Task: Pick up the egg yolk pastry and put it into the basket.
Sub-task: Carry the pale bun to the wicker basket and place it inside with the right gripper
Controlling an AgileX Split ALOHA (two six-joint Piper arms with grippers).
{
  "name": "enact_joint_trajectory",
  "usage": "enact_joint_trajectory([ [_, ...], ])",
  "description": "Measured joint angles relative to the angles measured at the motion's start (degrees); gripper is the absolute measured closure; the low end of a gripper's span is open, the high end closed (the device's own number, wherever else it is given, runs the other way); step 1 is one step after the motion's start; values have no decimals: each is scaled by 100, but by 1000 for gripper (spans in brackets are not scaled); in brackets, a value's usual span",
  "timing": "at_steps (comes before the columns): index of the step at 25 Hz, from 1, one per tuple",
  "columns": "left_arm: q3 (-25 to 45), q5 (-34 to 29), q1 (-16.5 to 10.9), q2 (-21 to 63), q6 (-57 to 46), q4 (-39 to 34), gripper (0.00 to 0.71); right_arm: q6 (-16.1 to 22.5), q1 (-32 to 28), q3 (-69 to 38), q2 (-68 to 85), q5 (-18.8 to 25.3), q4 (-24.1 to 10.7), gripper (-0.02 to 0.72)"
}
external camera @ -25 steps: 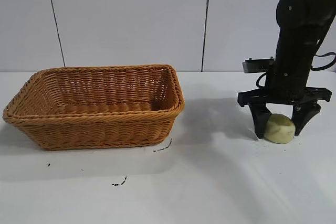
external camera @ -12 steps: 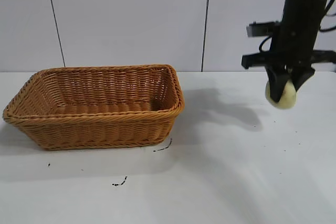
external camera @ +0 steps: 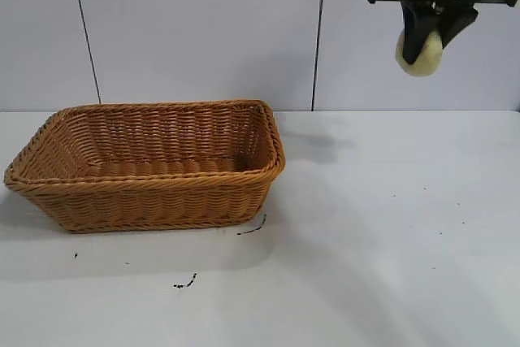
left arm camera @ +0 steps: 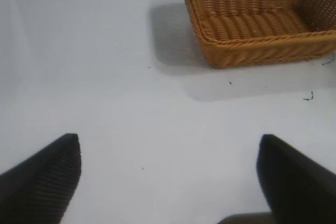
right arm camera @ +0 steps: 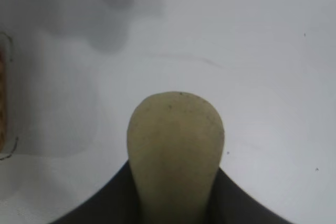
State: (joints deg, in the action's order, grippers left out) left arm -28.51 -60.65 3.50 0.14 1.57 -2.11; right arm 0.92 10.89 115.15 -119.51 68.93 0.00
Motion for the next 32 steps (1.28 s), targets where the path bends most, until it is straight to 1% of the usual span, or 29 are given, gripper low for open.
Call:
enact_joint_trajectory([
  [5, 0, 0, 0, 0, 0, 0, 17, -6, 609, 506, -144, -5, 34, 531],
  [10, 0, 0, 0, 0, 0, 0, 17, 4, 1418, 845, -565, -13, 34, 531],
  [12, 0, 0, 0, 0, 0, 0, 17, 4, 1758, 921, -716, -98, 42, 531],
  [14, 0, 0, 0, 0, 0, 0, 17, 4, 2116, 933, -883, -311, 59, 531],
  [19, 0, 0, 0, 0, 0, 0, 17, 28, 2769, 938, -1324, -1139, 83, 531],
  [22, 0, 0, 0, 0, 0, 0, 17, 91, 2930, 938, -1668, -1503, 95, 531],
  [26, 0, 0, 0, 0, 0, 0, 17, 121, 2949, 938, -2134, -1859, 58, 526],
  [28, 0, 0, 0, 0, 0, 0, 17, 178, 2949, 938, -2293, -1953, 0, 488],
  [29, 0, 0, 0, 0, 0, 0, 17, 204, 2949, 938, -2332, -1960, 0, 448],
  [30, 0, 0, 0, 0, 0, 0, 17, 228, 2949, 938, -2350, -1966, 0, 402],
  [32, 0, 0, 0, 0, 0, 0, 17, 259, 2949, 938, -2350, -1973, 0, 265],
])
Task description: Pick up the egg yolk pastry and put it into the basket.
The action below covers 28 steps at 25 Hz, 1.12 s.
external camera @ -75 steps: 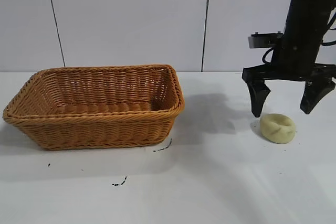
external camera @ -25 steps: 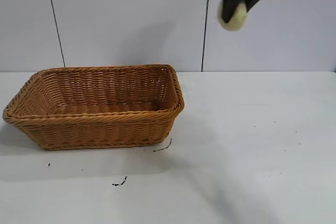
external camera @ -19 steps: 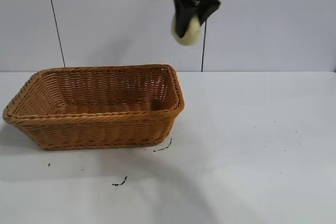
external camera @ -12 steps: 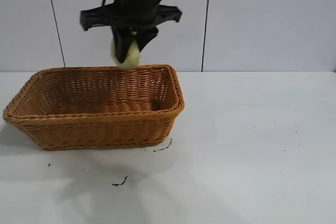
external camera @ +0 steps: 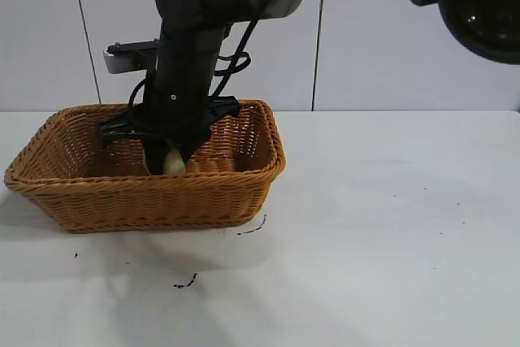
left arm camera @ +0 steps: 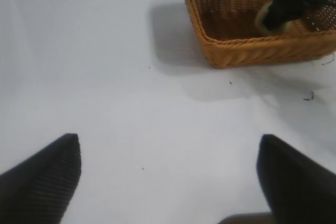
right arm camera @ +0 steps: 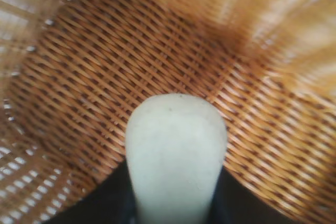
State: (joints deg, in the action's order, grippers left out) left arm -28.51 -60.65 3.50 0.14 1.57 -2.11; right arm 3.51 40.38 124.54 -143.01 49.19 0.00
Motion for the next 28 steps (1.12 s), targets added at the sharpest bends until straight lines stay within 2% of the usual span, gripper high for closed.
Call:
enact_joint_trajectory([
  [3, 0, 0, 0, 0, 0, 0, 17, 6, 0, 0, 36, 40, 0, 85],
  [6, 0, 0, 0, 0, 0, 0, 17, 50, 0, 0, 195, 141, 0, 27],
  [12, 0, 0, 0, 0, 0, 0, 17, 96, -88, 18, 856, 490, 0, 15],
  [16, 0, 0, 0, 0, 0, 0, 17, 96, -464, 19, 1045, 750, 0, 11],
  [22, 0, 0, 0, 0, 0, 0, 17, 96, -1627, 19, 1056, 1153, -334, 8],
  [28, 0, 0, 0, 0, 0, 0, 17, 96, -2868, 19, 1056, 1491, -380, 8],
])
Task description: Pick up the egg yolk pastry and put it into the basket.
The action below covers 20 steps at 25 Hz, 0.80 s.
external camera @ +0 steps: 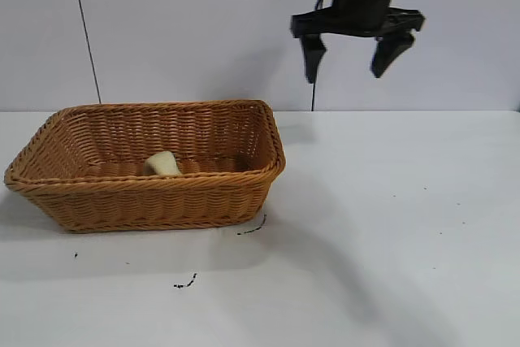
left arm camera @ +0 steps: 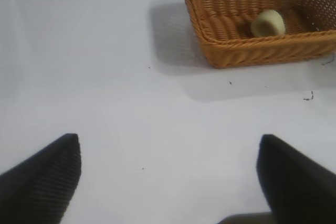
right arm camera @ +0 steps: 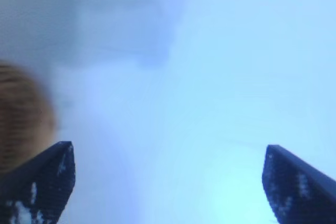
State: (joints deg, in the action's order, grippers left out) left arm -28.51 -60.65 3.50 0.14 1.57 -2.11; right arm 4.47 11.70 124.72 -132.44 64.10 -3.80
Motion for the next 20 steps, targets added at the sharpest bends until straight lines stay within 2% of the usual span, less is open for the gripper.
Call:
enact_joint_trajectory([
  [5, 0, 0, 0, 0, 0, 0, 17, 2, -700, 0, 7, 410, -4, 8],
  [8, 0, 0, 0, 0, 0, 0, 17, 2, -913, 0, 27, 494, -4, 8],
  [15, 0, 0, 0, 0, 0, 0, 17, -59, -966, -119, 497, 505, 277, 8],
  [20, 0, 0, 0, 0, 0, 0, 17, -70, -949, -1092, 1426, 499, 296, 8],
])
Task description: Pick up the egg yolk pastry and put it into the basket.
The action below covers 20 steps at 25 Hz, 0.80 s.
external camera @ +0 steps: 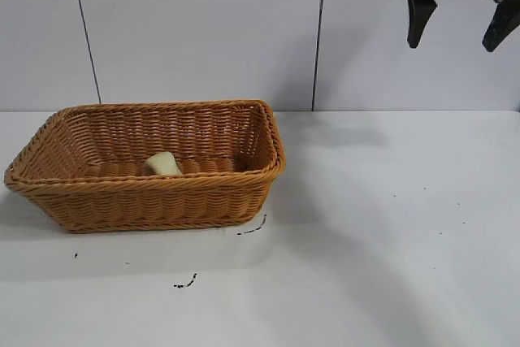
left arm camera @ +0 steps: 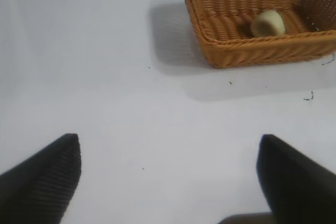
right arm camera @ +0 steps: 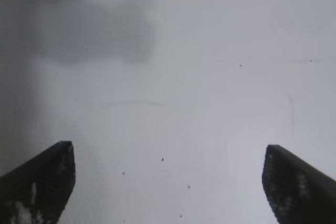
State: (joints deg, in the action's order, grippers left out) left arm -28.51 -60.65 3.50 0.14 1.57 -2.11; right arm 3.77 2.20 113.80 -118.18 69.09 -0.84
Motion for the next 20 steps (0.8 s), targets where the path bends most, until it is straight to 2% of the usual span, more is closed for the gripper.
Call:
enact_joint_trajectory([
  [8, 0, 0, 0, 0, 0, 0, 17, -5, 0, -2928, 2454, 0, 0, 8],
  [15, 0, 0, 0, 0, 0, 0, 17, -225, 0, -5610, 4854, 7, 84, 8],
  [20, 0, 0, 0, 0, 0, 0, 17, -261, 0, -7304, 6699, -551, 84, 8],
])
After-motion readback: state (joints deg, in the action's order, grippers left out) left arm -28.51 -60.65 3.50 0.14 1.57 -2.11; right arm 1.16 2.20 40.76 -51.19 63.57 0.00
